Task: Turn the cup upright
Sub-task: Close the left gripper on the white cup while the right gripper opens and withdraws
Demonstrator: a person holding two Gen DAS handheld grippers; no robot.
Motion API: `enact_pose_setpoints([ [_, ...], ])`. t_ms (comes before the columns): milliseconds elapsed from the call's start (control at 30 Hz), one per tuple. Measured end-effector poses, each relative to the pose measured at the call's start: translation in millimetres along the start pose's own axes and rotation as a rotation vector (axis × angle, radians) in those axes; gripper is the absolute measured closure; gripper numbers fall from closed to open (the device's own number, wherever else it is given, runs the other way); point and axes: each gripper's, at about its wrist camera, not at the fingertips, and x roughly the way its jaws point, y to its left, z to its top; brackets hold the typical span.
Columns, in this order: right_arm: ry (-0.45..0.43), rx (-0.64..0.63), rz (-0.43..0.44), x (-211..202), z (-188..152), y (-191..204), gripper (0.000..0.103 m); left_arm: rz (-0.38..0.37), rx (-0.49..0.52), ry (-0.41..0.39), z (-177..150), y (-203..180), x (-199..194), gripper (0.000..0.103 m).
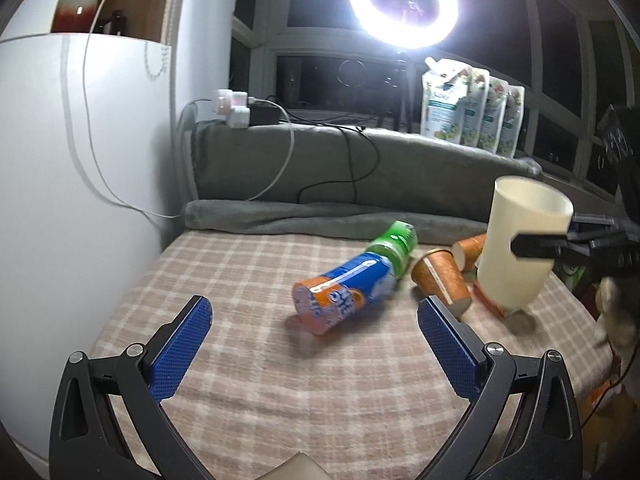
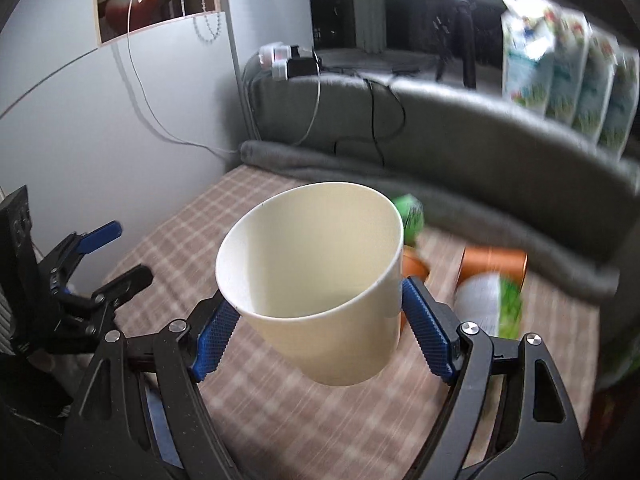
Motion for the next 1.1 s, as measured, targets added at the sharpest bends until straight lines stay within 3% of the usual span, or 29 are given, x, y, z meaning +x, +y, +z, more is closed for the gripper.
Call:
enact_pose_setpoints([
  [300, 0.17, 0.156, 0.159, 23, -56, -7, 0.021, -0.029, 0.029, 0.015, -5, -14, 0, 0.001],
  [433, 0.257, 0.255, 0.242, 46, -71, -16, 0.021, -0.053, 0.018, 0.046, -8, -15, 6, 0.001],
  [600, 0.305, 0.359, 0.28, 75, -77, -35, 0.021, -0.088, -0.02, 0.102, -9, -10, 15, 0.001],
  [700, 0.306, 0.42, 0.297, 82, -74, -47, 0.021, -0.106, -0.04, 0.13, -9, -9, 21, 0.001],
  [900, 0.286, 0.421, 0.254, 92, -68, -54, 0.021, -0.159, -0.052, 0.183, -9, -15, 32, 0.001],
  [1100, 0.195, 0.391, 0.193, 63, -70, -59, 0.018, -0.342, -0.135, 0.343, -9, -26, 62, 0.001],
])
